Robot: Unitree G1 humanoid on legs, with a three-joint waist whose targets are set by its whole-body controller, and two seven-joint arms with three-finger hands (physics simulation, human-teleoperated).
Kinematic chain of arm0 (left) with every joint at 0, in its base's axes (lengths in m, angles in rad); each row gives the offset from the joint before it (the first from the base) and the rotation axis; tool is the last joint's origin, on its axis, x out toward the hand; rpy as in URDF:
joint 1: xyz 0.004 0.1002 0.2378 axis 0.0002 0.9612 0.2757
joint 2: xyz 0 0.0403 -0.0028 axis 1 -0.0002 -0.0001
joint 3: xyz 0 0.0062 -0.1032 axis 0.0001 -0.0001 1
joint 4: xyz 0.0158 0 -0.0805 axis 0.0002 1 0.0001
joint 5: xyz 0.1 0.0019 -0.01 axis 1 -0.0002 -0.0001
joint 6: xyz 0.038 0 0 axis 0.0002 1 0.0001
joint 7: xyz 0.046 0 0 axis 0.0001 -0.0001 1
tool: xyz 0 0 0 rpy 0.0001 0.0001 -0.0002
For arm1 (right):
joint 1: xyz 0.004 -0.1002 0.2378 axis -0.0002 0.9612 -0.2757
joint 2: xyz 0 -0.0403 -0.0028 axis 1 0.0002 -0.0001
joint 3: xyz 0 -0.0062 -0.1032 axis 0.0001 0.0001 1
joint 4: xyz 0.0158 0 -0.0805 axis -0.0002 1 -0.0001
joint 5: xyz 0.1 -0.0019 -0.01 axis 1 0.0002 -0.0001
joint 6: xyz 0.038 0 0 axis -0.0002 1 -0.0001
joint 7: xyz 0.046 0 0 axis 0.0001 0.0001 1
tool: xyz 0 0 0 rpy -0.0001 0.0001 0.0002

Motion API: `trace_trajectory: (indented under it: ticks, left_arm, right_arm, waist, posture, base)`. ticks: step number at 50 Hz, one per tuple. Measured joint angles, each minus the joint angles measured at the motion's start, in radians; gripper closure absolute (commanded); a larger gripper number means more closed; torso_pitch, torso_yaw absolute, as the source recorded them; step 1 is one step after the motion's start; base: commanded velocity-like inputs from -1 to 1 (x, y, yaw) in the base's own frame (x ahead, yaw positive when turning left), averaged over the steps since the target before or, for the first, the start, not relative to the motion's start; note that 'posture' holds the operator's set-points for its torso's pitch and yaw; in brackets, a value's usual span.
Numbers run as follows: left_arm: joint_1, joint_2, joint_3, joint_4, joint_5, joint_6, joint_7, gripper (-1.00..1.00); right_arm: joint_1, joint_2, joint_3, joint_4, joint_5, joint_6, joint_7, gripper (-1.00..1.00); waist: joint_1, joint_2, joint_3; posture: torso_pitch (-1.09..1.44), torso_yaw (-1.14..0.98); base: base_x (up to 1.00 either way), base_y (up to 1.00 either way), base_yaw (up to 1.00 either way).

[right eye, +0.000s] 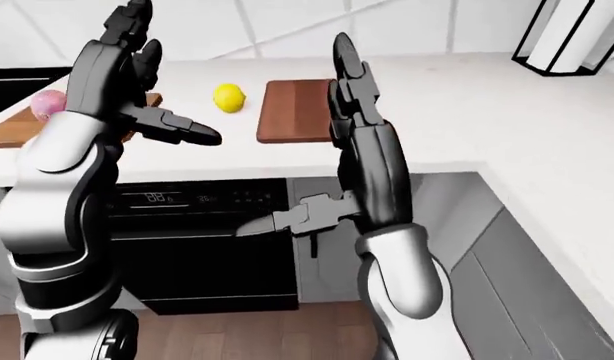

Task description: Place the lemon and the onion on separate cutting boards.

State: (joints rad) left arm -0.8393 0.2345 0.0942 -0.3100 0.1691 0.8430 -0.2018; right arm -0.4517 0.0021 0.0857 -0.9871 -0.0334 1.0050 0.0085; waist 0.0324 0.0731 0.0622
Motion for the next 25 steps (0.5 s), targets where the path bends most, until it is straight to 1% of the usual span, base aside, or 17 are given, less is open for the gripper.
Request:
trace_trajectory:
  ticks: [2,4,6,8,9,10,13,15,17,19,20,21,22,23,25]
  left_arm:
    - [-0.002,-0.002,0.001,0.017,0.004,0.012,0.002,-1.0]
    - [-0.012,-0.002,-0.001,0.015,0.005,0.012,0.003,-1.0]
    - [-0.017,0.001,0.001,0.002,0.005,0.006,0.002,-1.0]
    - [-0.03,-0.002,-0.001,-0.005,0.005,-0.004,0.002,-1.0]
    - [-0.024,-0.012,-0.008,-0.014,0.004,-0.014,0.003,-1.0]
    - [-0.014,-0.015,-0.019,-0.017,0.0,-0.019,0.0,-1.0]
    - [-0.01,-0.017,-0.034,0.009,-0.012,-0.008,-0.012,-1.0]
    - [-0.011,-0.015,-0.03,0.015,-0.013,-0.001,-0.013,-1.0]
    - [-0.015,-0.013,-0.023,0.009,-0.01,-0.002,-0.011,-1.0]
    - [-0.005,-0.01,-0.016,0.006,-0.006,-0.006,-0.008,-1.0]
    - [0.002,-0.01,-0.012,0.009,-0.004,-0.006,-0.006,-1.0]
    - [0.007,-0.008,-0.007,0.012,-0.001,-0.006,-0.004,-1.0]
    - [0.007,-0.007,-0.004,0.016,0.002,-0.006,-0.002,-1.0]
    - [0.004,-0.006,-0.002,0.016,0.004,-0.006,-0.001,-1.0]
    - [-0.002,-0.006,-0.001,0.004,0.006,-0.012,0.0,-1.0]
  right_arm:
    - [-0.004,-0.003,-0.005,0.008,0.003,0.005,0.003,-1.0]
    - [-0.012,-0.003,-0.011,-0.001,0.0,0.0,0.001,-1.0]
    - [-0.017,-0.001,-0.008,-0.013,-0.001,-0.01,-0.001,-1.0]
    - [-0.024,-0.005,-0.01,-0.022,-0.003,-0.017,-0.003,-1.0]
    - [-0.016,-0.012,-0.016,-0.026,-0.005,-0.022,-0.004,-1.0]
    - [-0.007,-0.013,-0.022,-0.024,-0.009,-0.023,-0.006,-1.0]
    - [-0.005,-0.01,-0.028,0.0,-0.018,-0.011,-0.011,-1.0]
    - [-0.006,-0.009,-0.025,0.008,-0.019,-0.009,-0.011,-1.0]
    - [-0.012,-0.007,-0.025,0.003,-0.017,-0.003,-0.009,-1.0]
    - [-0.006,-0.003,-0.019,0.005,-0.012,0.002,-0.005,-1.0]
    - [-0.004,-0.003,-0.017,0.01,-0.009,0.003,-0.002,-1.0]
    - [-0.006,-0.003,-0.014,0.015,-0.005,0.003,0.0,-1.0]
    - [-0.008,-0.003,-0.012,0.017,-0.003,0.002,0.001,-1.0]
    - [-0.01,-0.003,-0.011,0.014,-0.002,-0.002,0.002,-1.0]
    - [-0.012,-0.004,-0.009,0.005,-0.003,-0.015,0.001,-1.0]
  waist:
    - [-0.004,-0.013,-0.019]
    - [-0.005,-0.04,-0.023]
    - [-0.001,-0.083,-0.018]
    - [-0.007,-0.142,-0.021]
    - [-0.011,-0.126,-0.009]
    - [-0.016,-0.116,-0.002]
    - [-0.025,-0.088,-0.002]
    - [-0.031,-0.062,-0.004]
    - [-0.037,-0.03,-0.011]
    - [-0.026,-0.037,-0.005]
    - [-0.025,-0.028,-0.008]
    - [-0.025,-0.017,-0.017]
    - [-0.026,-0.01,-0.027]
    - [-0.025,-0.01,-0.035]
    - [-0.022,-0.022,-0.04]
  posture:
    - [0.0,0.0]
    - [0.0,0.0]
    - [0.0,0.0]
    - [0.0,0.0]
    - [0.0,0.0]
    - [0.0,0.0]
    - [0.0,0.0]
    - [0.0,0.0]
    - [0.0,0.0]
    - [0.0,0.0]
    - [0.0,0.0]
    - [0.0,0.0]
    - [0.0,0.0]
    - [0.0,0.0]
    - [0.0,0.0]
  base:
    - [0.0,-0.46,0.0]
    - [0.0,-0.39,0.0]
    - [0.0,-0.17,0.0]
    - [0.0,0.0,0.0]
    - [0.0,0.0,0.0]
    - [0.0,0.0,0.0]
    - [0.0,0.0,0.0]
    - [0.0,0.0,0.0]
    - [0.0,-0.1,0.0]
    - [0.0,-0.38,0.0]
    - [0.0,-0.47,0.0]
    - [0.0,-0.48,0.0]
    - [0.0,-0.48,0.0]
    - [0.0,-0.48,0.0]
    - [0.0,-0.36,0.0]
